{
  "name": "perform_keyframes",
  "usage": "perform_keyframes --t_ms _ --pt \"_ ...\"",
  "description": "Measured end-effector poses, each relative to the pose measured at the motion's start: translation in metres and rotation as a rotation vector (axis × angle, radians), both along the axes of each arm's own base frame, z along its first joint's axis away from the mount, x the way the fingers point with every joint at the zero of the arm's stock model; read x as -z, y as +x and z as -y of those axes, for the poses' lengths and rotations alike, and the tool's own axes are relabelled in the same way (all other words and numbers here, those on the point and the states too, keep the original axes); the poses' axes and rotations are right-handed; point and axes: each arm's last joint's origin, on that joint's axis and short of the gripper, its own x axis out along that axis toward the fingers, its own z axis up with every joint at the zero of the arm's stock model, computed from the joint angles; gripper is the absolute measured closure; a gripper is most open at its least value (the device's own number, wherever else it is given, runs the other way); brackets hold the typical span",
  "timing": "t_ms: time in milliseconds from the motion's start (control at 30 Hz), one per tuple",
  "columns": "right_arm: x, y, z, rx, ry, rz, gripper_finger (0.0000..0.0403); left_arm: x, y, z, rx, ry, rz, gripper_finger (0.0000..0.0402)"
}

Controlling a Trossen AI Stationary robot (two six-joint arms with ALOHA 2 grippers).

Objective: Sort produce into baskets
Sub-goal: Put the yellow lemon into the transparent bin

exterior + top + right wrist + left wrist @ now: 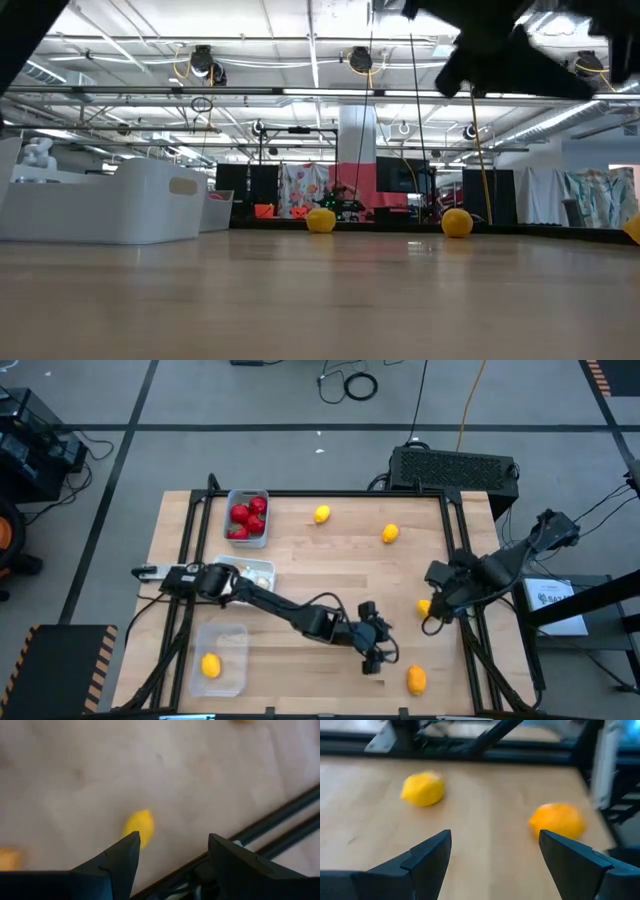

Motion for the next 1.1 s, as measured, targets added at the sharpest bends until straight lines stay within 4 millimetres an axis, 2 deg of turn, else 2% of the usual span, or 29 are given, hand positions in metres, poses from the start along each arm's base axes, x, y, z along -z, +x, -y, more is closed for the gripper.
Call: perform_keyframes --t_ms 100,233,333,467,633,767,967,1100 --pt "0.031 0.001 0.004 0.004 -0.023 -0.074 0.0177 -0.007 -0.010 -0.011 -0.017 0.040 -0.120 0.0094" --pt "0.069 0.006 0.014 0.006 0.028 -0.133 0.0177 -0.034 -0.036 -0.021 -0.023 0.093 -0.274 0.0094" --pt "0.089 0.009 0.022 0.016 0.072 -0.147 0.0177 -0.050 -0.058 -0.025 -0.068 0.183 -0.385 0.0094" --pt "0.102 0.012 0.031 0.060 0.108 -0.129 0.0176 -0.072 -0.089 -0.030 -0.164 0.307 -0.489 0.0094" --pt "0.105 0.013 0.035 0.094 0.126 -0.130 0.0176 -0.092 -0.125 -0.033 -0.267 0.335 -0.521 0.0094" --pt "0.105 0.020 0.032 0.115 0.173 -0.063 0.0176 -0.097 -0.146 -0.037 -0.327 0.290 -0.478 0.0094" --pt "0.105 0.023 0.028 0.127 0.233 -0.030 0.0176 -0.072 -0.155 -0.040 -0.360 0.266 -0.450 0.0094" --pt "0.114 0.021 0.027 0.131 0.230 -0.029 0.0176 -0.056 -0.156 -0.039 -0.332 0.242 -0.465 0.0094"
